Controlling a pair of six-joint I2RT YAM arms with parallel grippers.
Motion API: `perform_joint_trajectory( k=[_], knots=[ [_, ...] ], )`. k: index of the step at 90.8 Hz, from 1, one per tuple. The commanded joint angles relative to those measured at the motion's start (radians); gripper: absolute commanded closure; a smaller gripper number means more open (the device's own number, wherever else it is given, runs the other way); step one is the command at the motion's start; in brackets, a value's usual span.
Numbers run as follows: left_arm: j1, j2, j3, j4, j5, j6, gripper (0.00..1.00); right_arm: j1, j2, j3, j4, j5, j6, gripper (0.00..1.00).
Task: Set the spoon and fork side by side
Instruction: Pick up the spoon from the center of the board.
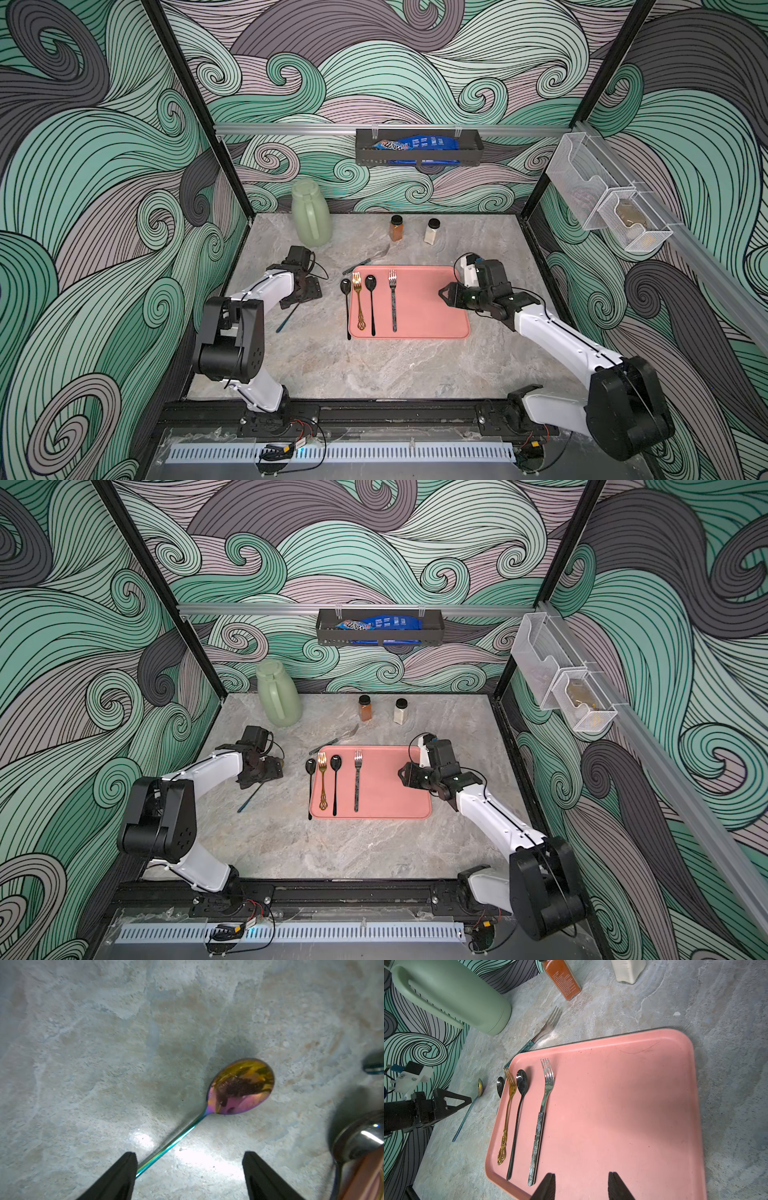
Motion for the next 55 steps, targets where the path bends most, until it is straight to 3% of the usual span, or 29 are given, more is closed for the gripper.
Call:
perform_joint_trajectory(
  k=[1, 36, 55],
  knots=[
    [0.013, 0.029, -0.005, 0.033, 0.038, -0.014, 0.16, 0.015, 0.017, 0.026, 0.005, -0.007, -0.005, 0.54],
    [0.034, 0.068, -0.001, 0.033, 0.086, -0.023, 0.16, 0.029, 0.023, 0.044, -0.005, -0.012, -0.018, 0.54],
    [0.023, 0.045, -0.042, 0.034, 0.123, -0.048, 0.23, 0.029, 0.028, 0.059, -0.003, -0.012, -0.032, 0.54]
  ],
)
